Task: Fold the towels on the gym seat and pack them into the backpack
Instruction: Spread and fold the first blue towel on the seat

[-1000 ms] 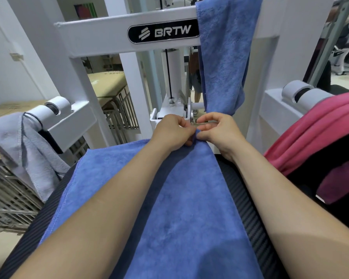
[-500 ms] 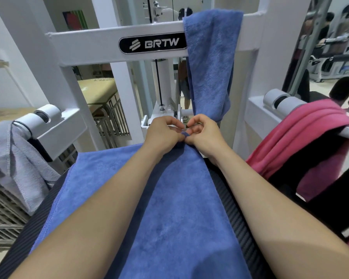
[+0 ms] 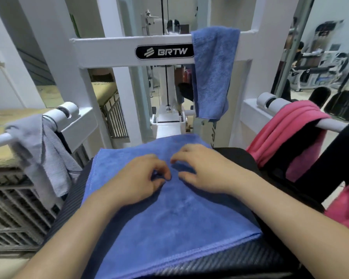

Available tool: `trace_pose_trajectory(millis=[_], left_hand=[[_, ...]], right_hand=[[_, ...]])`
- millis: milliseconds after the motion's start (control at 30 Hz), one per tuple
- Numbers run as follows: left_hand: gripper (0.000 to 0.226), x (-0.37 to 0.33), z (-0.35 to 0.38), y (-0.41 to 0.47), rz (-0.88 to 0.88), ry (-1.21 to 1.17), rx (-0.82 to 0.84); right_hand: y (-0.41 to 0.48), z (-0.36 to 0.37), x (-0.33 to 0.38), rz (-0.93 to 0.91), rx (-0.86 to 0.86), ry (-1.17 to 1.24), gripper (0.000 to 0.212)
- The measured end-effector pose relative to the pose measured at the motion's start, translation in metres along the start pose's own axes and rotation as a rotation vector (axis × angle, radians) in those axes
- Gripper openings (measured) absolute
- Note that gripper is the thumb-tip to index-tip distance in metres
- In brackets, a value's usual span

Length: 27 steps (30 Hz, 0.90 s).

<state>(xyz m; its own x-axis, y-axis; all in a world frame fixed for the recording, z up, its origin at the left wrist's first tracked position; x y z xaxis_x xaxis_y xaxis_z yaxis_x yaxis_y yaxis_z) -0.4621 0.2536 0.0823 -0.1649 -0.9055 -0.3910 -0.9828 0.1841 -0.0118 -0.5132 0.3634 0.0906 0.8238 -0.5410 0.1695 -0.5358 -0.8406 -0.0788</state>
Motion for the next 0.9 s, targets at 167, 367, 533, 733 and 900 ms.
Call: trace_pose_trajectory(millis=[167,367,533,733,900], left_hand=[[0.013,0.014,0.016,-0.076,0.063,-0.125,0.035],[0.071,0.011,0.036,-0.133,0.152,0.066,0.061],[0.054,0.005,0.042,-0.166,0.203,0.285,-0.119],[0.038,0.018,0.020,-0.185,0.211,0.138,-0.253],[0.042,0.005,0.032,-0.171,0.061,0.412,-0.175]], right_hand=[[-0.049,0.031,0.061,-0.070,0.073,-0.001,0.046],[-0.079,0.053,0.096,-0.040,0.008,-0.019,0.060],[-0.100,0.069,0.101,0.003,-0.017,-0.068,0.062],[-0.107,0.058,0.098,0.032,-0.084,-0.031,0.042],[-0.099,0.063,0.114,-0.024,-0.091,-0.185,0.039]])
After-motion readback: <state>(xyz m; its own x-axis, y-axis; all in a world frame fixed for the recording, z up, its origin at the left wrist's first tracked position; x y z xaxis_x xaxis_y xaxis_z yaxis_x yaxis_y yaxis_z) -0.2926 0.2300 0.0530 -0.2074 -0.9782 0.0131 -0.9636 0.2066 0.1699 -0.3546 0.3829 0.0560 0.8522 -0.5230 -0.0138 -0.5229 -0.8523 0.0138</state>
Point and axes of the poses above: each hand's wrist, its own y-axis towards the middle knuckle, its own z-axis out of the palm, x = y × z, the point moved 8 cm from there along y, towards the middle knuckle, and after that the axes turned 12 degrees about x, right-handed, at the moved point
